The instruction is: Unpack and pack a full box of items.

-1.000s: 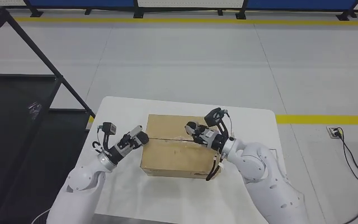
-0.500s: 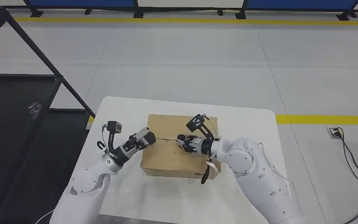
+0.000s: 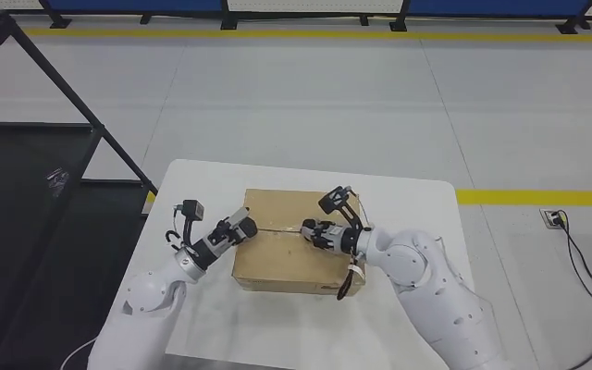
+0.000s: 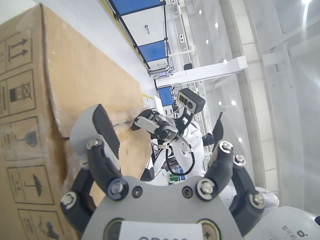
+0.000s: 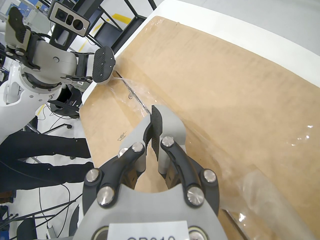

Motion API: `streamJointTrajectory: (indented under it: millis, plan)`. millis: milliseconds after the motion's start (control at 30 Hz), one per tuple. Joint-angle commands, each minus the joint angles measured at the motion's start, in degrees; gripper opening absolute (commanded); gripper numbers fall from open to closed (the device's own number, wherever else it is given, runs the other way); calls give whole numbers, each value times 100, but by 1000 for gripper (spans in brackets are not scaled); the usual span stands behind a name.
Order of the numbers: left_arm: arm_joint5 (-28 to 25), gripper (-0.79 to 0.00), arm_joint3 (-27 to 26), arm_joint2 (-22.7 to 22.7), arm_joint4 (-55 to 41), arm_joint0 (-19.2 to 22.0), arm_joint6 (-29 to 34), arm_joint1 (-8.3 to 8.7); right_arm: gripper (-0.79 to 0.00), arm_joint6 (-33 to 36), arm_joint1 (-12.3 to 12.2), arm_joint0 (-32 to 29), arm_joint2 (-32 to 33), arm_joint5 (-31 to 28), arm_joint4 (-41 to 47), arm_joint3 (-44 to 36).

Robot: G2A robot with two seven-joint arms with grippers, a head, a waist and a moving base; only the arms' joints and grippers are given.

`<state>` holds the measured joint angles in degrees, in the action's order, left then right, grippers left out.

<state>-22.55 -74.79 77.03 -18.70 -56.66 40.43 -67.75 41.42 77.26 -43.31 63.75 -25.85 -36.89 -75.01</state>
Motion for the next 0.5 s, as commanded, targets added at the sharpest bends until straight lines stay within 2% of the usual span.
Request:
streamJointTrajectory:
  millis: [0, 167, 333, 400, 467]
  plan:
    - [-5, -18, 35, 23, -26, 20, -5, 3, -785, -19, -39, -92, 121, -3, -20, -93]
    - [-65, -18, 85, 152, -93, 60, -79, 20, -785, -27, -153, -406, 482, -18, -14, -455]
    - [-147, -15, -34, 498, -391, 0, -14, 75, -785, -474, -286, -925, 986, -379, -81, -1021]
    - [-206, -15, -116, 685, -439, -57, 23, 110, -588, -758, -333, -1155, 1184, -575, -160, -1226]
    - [-258, -3, -197, 893, -496, -134, 52, 147, -443, -1069, -370, -1352, 1342, -750, -263, -1385]
